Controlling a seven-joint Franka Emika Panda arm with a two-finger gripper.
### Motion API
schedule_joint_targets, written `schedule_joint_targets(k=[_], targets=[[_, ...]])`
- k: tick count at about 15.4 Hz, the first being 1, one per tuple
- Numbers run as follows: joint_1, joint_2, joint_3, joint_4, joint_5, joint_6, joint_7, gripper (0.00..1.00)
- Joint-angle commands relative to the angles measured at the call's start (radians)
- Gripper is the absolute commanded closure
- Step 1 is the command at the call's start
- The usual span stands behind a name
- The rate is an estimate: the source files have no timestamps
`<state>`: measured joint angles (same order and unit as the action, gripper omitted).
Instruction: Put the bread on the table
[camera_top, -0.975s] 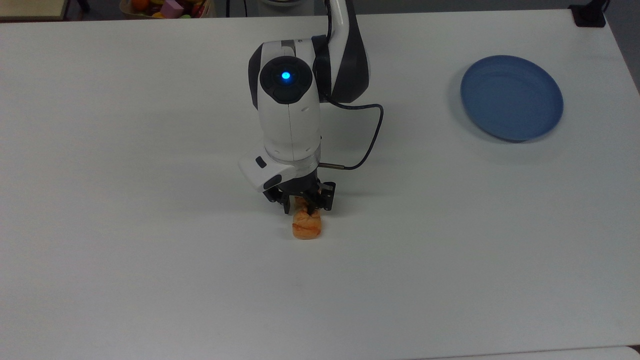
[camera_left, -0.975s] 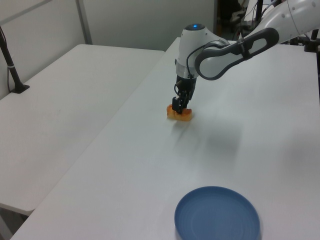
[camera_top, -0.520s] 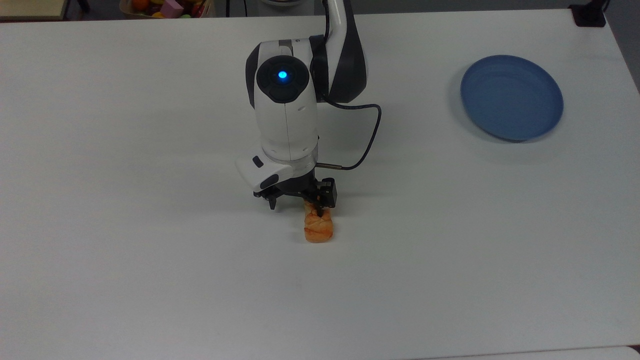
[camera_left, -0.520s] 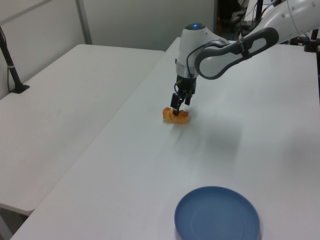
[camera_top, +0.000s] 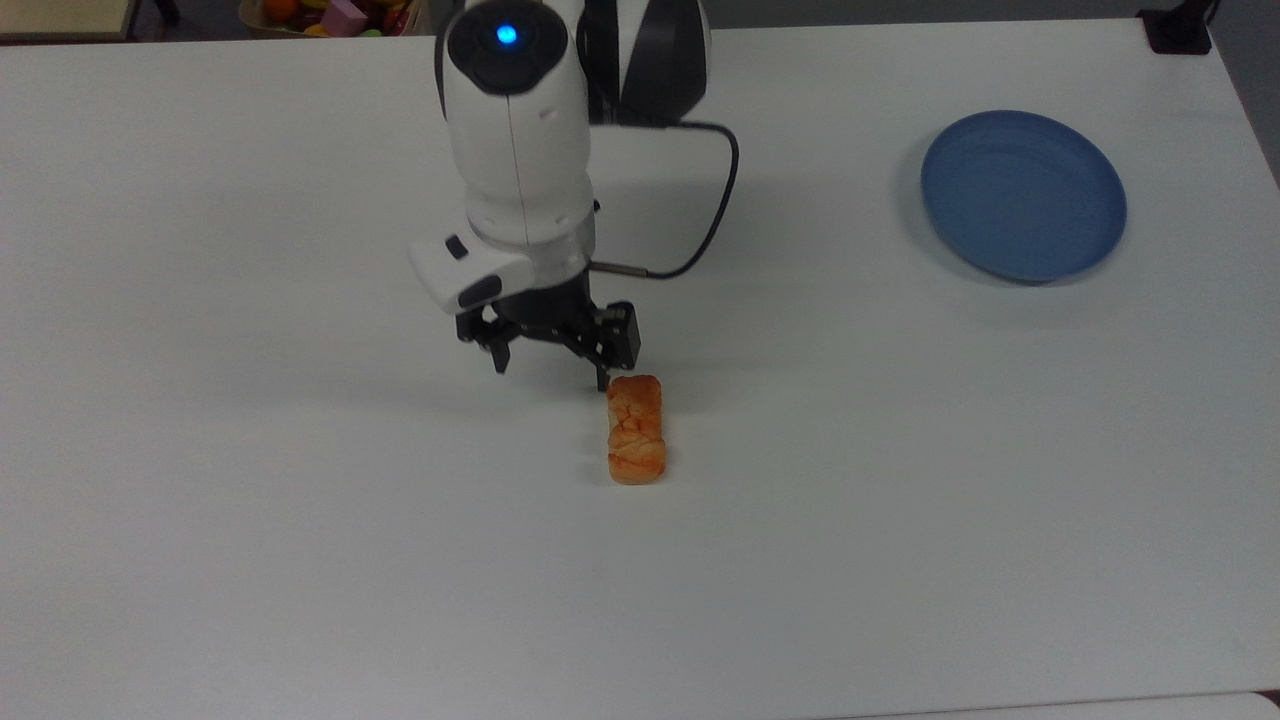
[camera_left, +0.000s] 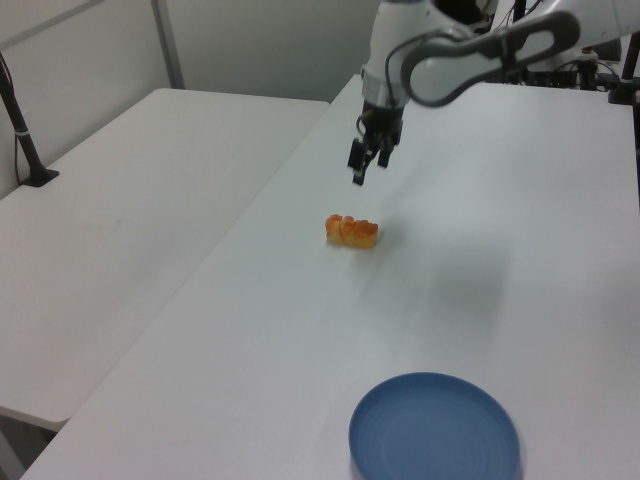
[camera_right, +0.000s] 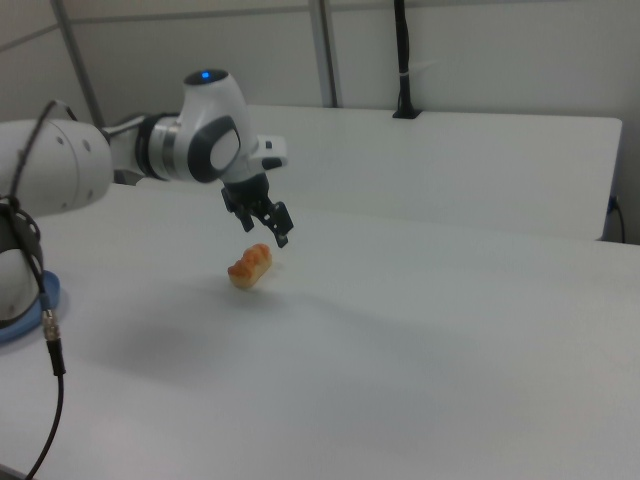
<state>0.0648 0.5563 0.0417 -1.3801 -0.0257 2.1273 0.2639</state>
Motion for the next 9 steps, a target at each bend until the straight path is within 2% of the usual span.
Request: schedule_joint_targets(k=[1, 5, 7, 9], targets=[[-0.023, -0.186, -0.003, -0.126, 0.026, -0.137, -0.006, 0.00], [-0.036, -0.376, -0.006, -0.259, 0.013, -0.271, -0.002, 0.00], [-0.056, -0.478, -0.008, -0.359, 0.012, -0.267, -0.014, 0.00], [-0.059, -0.556, -0.032, -0.424, 0.012, -0.263, -0.032, 0.00]])
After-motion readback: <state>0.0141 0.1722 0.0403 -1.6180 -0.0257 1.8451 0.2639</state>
